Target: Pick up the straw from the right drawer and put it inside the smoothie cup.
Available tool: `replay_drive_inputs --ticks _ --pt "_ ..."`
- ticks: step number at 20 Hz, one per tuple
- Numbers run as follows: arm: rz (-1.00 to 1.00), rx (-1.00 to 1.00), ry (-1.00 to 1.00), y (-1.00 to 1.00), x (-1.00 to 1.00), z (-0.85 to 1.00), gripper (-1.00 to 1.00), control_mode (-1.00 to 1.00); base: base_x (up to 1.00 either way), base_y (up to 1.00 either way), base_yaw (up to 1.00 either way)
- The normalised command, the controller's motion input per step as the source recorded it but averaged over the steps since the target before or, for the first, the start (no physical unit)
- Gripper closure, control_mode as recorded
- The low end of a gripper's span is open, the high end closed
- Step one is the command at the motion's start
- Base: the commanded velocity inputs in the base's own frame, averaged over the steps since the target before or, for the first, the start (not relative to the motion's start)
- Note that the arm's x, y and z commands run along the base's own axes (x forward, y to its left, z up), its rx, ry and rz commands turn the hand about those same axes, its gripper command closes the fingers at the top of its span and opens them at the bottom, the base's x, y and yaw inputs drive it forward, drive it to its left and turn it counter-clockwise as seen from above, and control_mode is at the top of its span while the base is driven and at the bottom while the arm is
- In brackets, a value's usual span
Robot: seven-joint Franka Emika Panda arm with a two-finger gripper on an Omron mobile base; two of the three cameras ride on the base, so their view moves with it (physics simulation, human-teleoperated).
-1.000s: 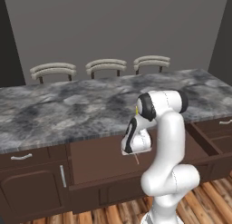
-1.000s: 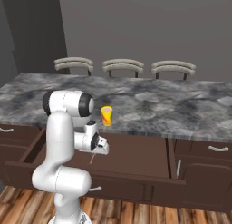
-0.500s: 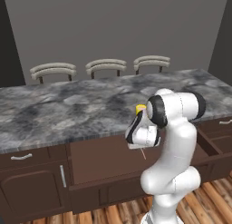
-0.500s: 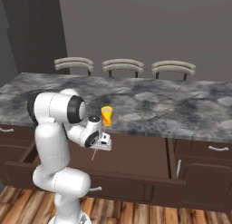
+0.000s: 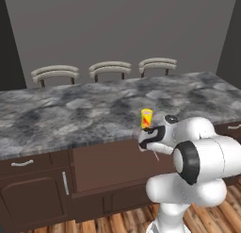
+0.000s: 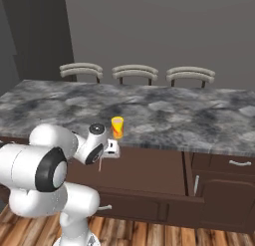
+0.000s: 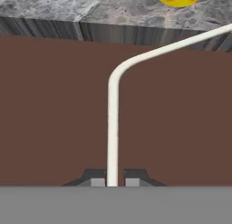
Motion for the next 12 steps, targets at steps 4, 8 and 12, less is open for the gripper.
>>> replay_drive_inputs --ticks 4,8,12 --pt "0.14 0.0 -0.16 -0.08 -0.02 1.0 1.0 -1.0 0.0 0.0 0.0" --pt "0.12 0.0 -0.13 -0.05 0.0 1.0 1.0 -1.0 0.0 0.0 0.0" --pt "0.11 0.04 -0.15 -0.01 0.02 1.0 1.0 -1.0 0.0 0.0 0.0"
